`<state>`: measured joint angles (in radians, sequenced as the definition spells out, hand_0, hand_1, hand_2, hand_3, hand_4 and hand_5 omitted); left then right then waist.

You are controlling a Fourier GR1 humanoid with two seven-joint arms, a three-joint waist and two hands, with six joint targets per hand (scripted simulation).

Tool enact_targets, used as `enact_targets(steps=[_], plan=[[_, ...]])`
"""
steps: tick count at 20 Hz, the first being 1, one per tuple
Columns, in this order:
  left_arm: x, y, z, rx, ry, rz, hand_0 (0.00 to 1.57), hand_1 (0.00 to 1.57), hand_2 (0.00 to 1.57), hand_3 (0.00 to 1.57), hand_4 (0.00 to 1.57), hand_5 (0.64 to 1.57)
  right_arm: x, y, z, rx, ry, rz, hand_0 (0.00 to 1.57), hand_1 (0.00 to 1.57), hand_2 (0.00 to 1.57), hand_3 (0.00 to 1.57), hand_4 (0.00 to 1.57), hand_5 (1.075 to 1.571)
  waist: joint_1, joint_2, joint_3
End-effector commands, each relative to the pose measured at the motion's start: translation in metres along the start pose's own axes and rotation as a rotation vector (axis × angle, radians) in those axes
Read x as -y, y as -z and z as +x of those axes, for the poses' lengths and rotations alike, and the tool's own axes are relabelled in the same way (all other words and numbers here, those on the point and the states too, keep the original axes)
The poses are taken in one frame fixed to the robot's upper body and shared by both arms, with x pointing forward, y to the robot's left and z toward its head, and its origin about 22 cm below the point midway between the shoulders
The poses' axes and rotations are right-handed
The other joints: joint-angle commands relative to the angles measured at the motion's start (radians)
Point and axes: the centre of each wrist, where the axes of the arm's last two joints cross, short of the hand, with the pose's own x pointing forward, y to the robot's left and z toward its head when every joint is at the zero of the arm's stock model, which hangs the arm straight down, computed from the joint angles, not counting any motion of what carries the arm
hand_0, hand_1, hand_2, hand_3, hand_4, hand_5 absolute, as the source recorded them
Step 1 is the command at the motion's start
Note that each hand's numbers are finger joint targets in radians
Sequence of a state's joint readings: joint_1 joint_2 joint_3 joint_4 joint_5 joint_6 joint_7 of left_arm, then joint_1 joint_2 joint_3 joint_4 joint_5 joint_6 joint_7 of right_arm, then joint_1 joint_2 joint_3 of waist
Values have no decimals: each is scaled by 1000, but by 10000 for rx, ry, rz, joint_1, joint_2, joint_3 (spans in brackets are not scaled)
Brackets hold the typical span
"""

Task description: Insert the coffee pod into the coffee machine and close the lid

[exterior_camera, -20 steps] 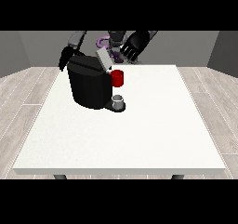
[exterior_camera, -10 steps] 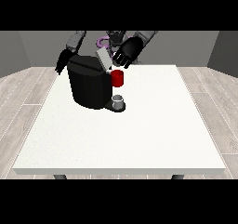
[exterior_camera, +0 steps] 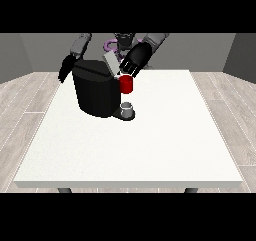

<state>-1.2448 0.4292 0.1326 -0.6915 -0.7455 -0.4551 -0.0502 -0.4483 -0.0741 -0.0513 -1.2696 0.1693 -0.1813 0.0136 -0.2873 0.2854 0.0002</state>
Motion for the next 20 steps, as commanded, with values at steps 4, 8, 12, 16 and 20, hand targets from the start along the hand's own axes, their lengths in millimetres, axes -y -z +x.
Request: enact_targets(steps=[4,8,12,16,20], plan=[[0,-1,-6,369,-207,-261,1187,1187,1230,1196,441,1571,17,12,11,204,74,-304,0,0,0,0,169,1571,140,144,-1],[23,10,5,87,-92,57,1169,1169,1235,1200,422,1571,13,7,0,73,111,-126,0,0,0,0,0,1571,-50,233,1],[5,5,2,304,43,140,1216,1216,1259,1200,417,1571,2,7,5,209,319,-220,0,0,0,0,0,1571,-63,429,1],[-12,-2,-10,156,-80,483,1205,1205,1249,1198,368,1571,-2,2,9,210,-5,65,0,0,0,0,0,1571,-364,250,-3],[-19,4,17,343,283,949,1198,1198,1224,1168,355,1571,-5,12,15,465,-89,94,0,0,0,0,0,1571,-357,547,1]])
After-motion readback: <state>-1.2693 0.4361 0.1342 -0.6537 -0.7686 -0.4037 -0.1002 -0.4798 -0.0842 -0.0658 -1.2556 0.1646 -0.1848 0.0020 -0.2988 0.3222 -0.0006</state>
